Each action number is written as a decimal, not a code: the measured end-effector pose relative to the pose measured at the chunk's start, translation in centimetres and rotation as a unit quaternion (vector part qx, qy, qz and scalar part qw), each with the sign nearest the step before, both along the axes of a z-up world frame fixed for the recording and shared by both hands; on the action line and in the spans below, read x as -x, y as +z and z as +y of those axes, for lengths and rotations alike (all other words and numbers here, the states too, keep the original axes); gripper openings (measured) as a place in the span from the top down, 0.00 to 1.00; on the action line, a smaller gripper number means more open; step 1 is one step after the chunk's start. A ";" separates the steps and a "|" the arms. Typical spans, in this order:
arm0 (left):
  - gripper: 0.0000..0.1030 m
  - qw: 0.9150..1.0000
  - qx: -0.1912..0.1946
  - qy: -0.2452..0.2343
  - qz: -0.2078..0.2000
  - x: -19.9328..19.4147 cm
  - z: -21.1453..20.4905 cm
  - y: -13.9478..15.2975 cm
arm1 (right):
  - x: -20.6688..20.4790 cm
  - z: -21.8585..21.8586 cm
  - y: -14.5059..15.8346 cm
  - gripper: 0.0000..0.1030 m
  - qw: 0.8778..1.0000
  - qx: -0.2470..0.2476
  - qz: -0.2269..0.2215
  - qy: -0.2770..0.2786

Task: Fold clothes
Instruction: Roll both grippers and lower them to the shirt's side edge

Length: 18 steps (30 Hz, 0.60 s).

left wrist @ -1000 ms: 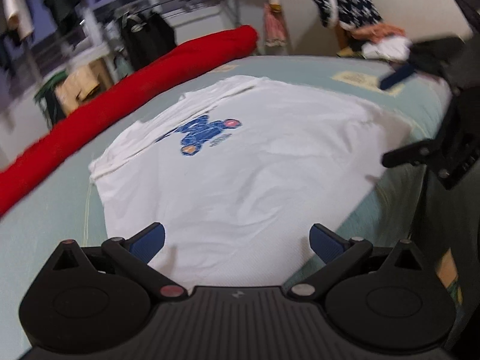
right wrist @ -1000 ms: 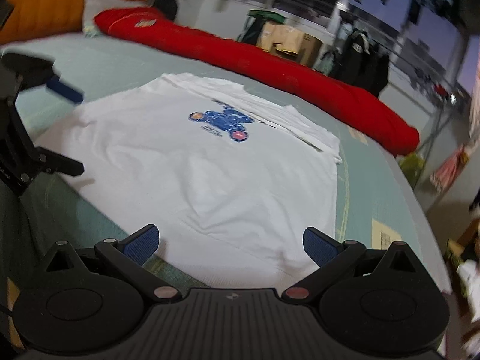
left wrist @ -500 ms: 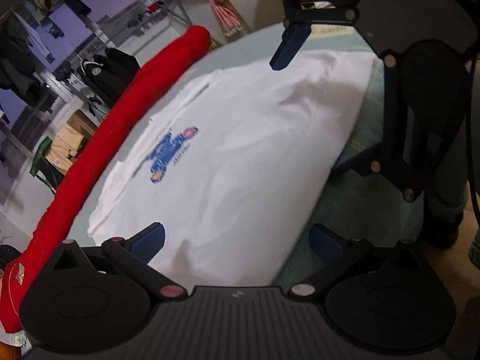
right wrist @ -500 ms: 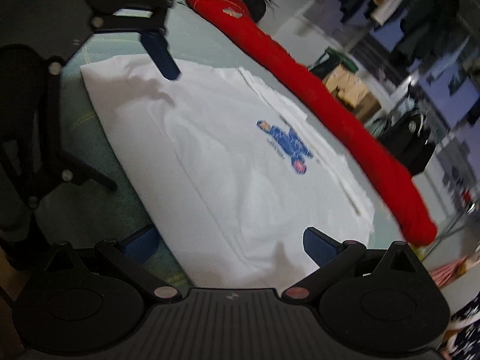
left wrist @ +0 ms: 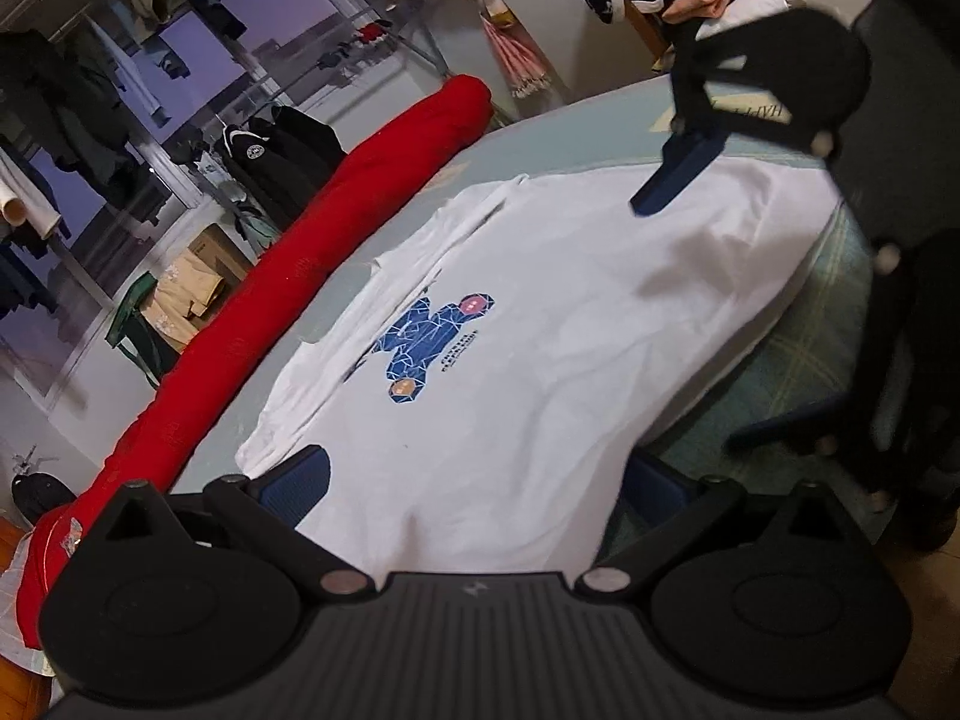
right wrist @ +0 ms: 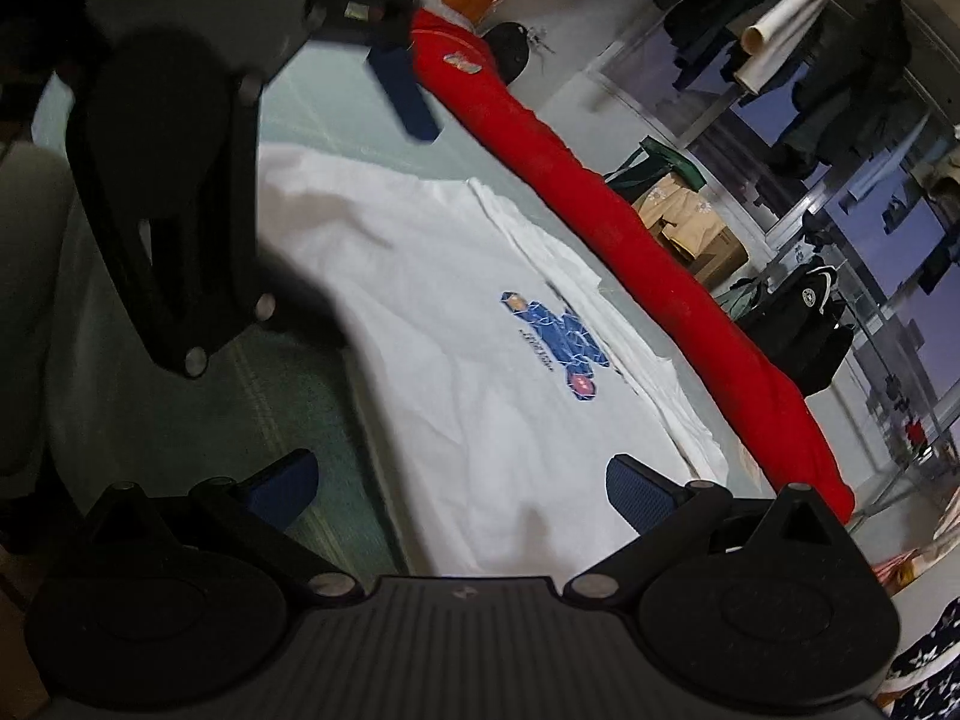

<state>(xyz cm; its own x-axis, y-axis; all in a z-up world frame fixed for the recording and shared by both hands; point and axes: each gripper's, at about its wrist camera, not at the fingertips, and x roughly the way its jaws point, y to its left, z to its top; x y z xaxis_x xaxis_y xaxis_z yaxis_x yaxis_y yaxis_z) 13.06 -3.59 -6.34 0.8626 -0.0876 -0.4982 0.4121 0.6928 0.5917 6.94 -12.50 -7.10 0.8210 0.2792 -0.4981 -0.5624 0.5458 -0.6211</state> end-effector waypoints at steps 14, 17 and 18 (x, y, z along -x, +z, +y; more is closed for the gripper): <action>0.01 0.999 -0.029 -0.017 -0.001 -0.4 -0.8 -2.2 | -0.7 1.7 -0.2 0.00 0.994 0.010 -0.099 -0.037; 0.01 0.998 -0.050 0.006 -0.026 -1.0 -0.8 -2.9 | -0.6 1.2 -0.1 0.00 0.995 0.007 -0.097 -0.035; 0.01 0.998 -0.056 0.006 -0.030 -1.0 -0.7 -2.9 | -0.7 1.1 -0.2 0.00 0.995 0.008 -0.093 -0.034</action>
<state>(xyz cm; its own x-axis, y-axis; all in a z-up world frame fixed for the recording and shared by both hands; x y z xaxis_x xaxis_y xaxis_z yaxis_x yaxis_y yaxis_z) 14.03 -4.28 -9.27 0.8916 -0.0236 -0.4523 0.3659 0.6260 0.6886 7.66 -11.41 -7.27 0.9162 0.2127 -0.3396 -0.3987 0.5677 -0.7202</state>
